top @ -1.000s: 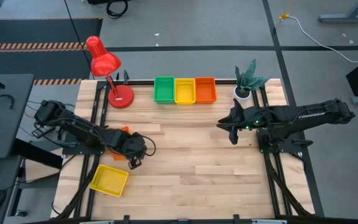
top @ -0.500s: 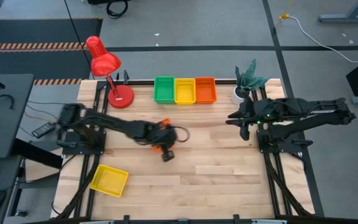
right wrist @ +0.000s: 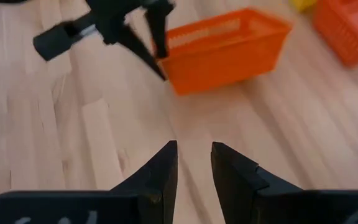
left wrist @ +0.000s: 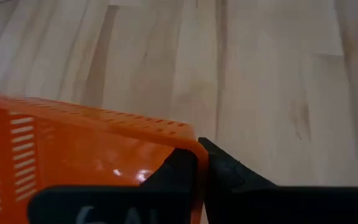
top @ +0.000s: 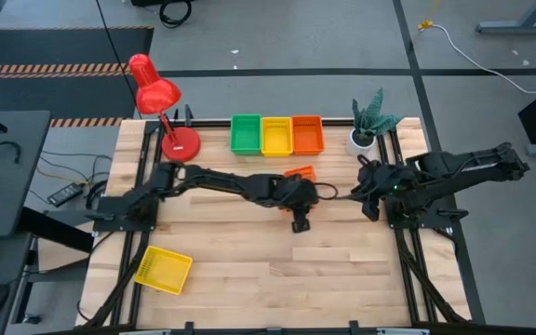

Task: Stack baskets by color
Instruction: Stack the left orange bin on top of the right orange bin

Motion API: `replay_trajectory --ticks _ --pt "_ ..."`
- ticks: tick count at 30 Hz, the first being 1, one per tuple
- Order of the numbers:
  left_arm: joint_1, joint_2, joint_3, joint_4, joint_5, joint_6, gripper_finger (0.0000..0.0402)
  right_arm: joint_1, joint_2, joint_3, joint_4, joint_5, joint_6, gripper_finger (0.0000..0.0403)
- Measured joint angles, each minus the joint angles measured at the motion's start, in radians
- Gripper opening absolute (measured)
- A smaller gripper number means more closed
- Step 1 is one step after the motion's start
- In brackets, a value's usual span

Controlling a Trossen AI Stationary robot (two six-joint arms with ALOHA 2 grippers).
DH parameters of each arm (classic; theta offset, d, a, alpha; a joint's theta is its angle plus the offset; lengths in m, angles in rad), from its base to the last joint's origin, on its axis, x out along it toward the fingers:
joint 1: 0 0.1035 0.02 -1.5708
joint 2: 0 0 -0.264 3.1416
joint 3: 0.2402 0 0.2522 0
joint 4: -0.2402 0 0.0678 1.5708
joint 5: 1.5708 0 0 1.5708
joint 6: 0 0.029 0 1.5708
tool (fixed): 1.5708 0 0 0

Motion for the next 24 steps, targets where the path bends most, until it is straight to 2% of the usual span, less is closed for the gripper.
replay_trajectory --ticks 3,7,12,18,21,24 --pt "0.004 0.044 0.059 -0.003 0.022 0.032 0.0043 0.040 0.000 -0.047 0.015 -0.003 0.051 0.0102" --pt "0.014 0.053 0.092 0.007 0.119 0.042 0.0083 0.090 0.005 -0.104 0.055 -0.003 0.083 0.0102" --pt "0.034 0.052 0.156 -0.043 0.222 -0.033 0.0138 0.122 0.020 -0.164 0.133 -0.003 0.076 0.0103" --pt "0.053 0.044 0.388 -0.383 0.265 -0.103 0.0172 0.123 0.060 -0.246 0.396 -0.023 0.046 0.0107" --pt "0.043 0.044 0.482 -0.590 0.259 -0.072 0.0171 0.123 0.099 -0.268 0.529 -0.018 -0.009 0.0117" --pt "0.024 0.042 0.509 -0.738 0.228 -0.029 0.0163 0.119 0.155 -0.269 0.586 0.012 -0.053 0.0135"
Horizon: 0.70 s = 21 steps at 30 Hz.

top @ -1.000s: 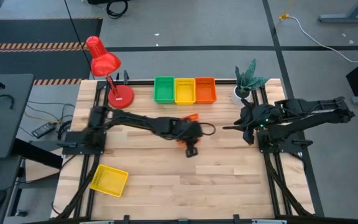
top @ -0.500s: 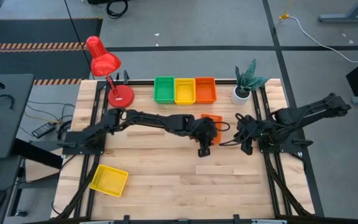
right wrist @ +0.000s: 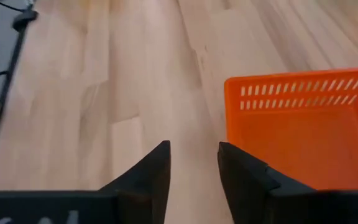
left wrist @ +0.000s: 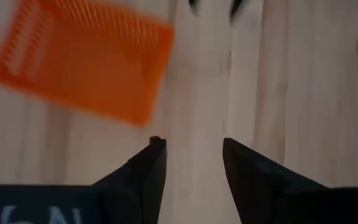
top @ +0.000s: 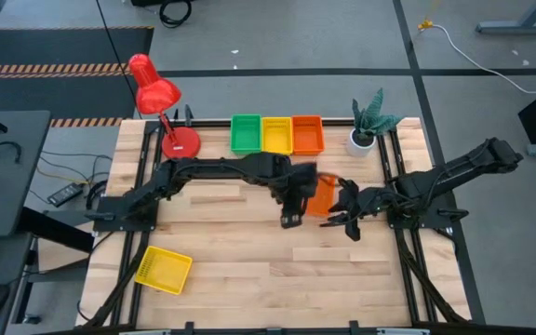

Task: Stack baskets by color
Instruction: Stack the left orange bin on top of the right orange bin

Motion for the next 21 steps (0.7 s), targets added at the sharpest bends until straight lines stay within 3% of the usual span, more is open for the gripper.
replay_trajectory --ticks 9,16,21 --pt "-0.071 0.003 -0.046 -0.096 -0.007 -0.060 0.0130 -0.026 0.210 -0.001 0.069 0.051 -0.030 0.0185" --pt "-0.131 -0.018 -0.047 -0.088 -0.185 -0.123 0.0118 -0.046 0.332 -0.001 0.149 0.049 -0.064 0.0166" --pt "-0.138 -0.017 -0.047 -0.098 -0.230 -0.155 0.0117 -0.063 0.385 0.000 0.178 0.052 -0.112 0.0144"
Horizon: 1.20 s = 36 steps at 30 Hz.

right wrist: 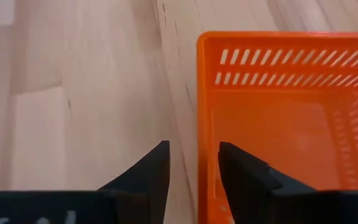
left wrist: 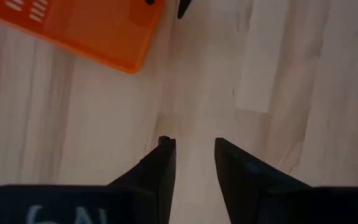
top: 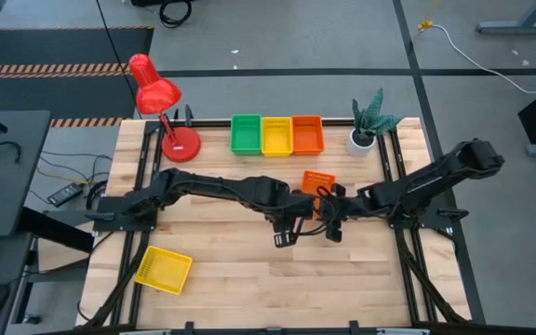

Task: Stack baskets by color
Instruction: Stack the left orange bin on top of the right orange bin

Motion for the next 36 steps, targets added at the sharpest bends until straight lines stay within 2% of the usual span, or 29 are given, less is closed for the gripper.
replay_trajectory --ticks 8,15,17,19,22,25,27,30,32,36 --pt "-0.008 -0.035 -0.034 0.009 -0.057 -0.083 0.0117 -0.024 0.006 0.000 0.012 0.000 -0.073 0.0102" --pt "-0.010 -0.163 -0.030 -0.100 -0.157 -0.106 0.0117 -0.039 0.011 0.000 0.044 -0.012 -0.134 0.0016" --pt "-0.011 -0.196 -0.037 -0.164 -0.206 -0.107 0.0117 -0.044 0.019 0.000 0.059 -0.012 -0.155 0.0013" --pt "-0.011 -0.230 -0.072 -0.161 -0.217 -0.110 0.0117 -0.049 0.019 0.000 0.061 -0.017 -0.178 0.0020" --pt "-0.012 -0.297 -0.213 -0.094 -0.211 -0.121 0.0117 -0.060 0.010 0.000 0.069 -0.062 -0.215 0.0014" --pt "-0.016 -0.394 -0.445 0.086 -0.191 -0.165 0.0117 -0.064 -0.023 0.011 0.055 -0.108 -0.225 0.0011" --pt "-0.016 -0.465 -0.608 0.263 -0.154 -0.219 0.0117 -0.064 -0.061 0.030 0.016 -0.121 -0.225 0.0011" --pt "-0.016 -0.547 -0.803 0.433 -0.118 -0.306 0.0117 -0.064 -0.119 0.089 -0.052 -0.137 -0.252 0.0010" --pt "-0.016 -0.594 -0.894 0.504 -0.117 -0.362 0.0117 -0.071 -0.146 0.143 -0.105 -0.137 -0.288 0.0007" --pt "-0.020 -0.651 -0.992 0.527 -0.121 -0.419 0.0117 -0.113 -0.170 0.241 -0.212 -0.138 -0.363 0.0005"
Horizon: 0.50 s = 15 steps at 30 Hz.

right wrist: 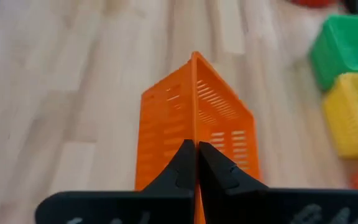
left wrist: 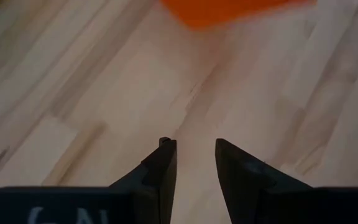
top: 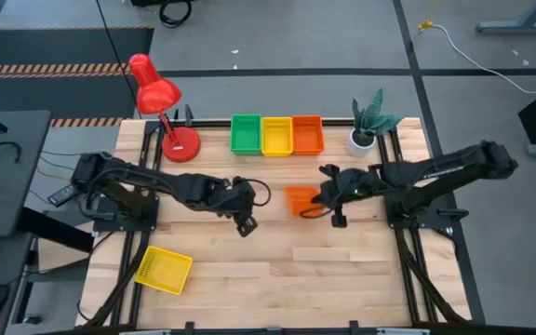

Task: Stack baskets by color
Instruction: Stack the left orange bin on top of the right orange bin

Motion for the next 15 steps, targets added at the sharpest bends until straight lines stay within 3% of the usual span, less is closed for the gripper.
replay_trajectory --ticks 2,7,15 --pt "-0.002 -0.013 -0.013 0.001 -0.009 0.000 0.0117 -0.031 0.001 0.027 -0.049 -0.003 -0.034 0.0005" --pt "-0.012 -0.028 -0.024 -0.018 -0.048 0.008 0.0117 -0.092 0.053 0.017 -0.077 -0.158 -0.056 0.0005" --pt "-0.026 -0.032 -0.025 -0.048 -0.069 0.066 0.0117 -0.076 0.155 0.003 -0.060 -0.166 -0.047 0.0007"
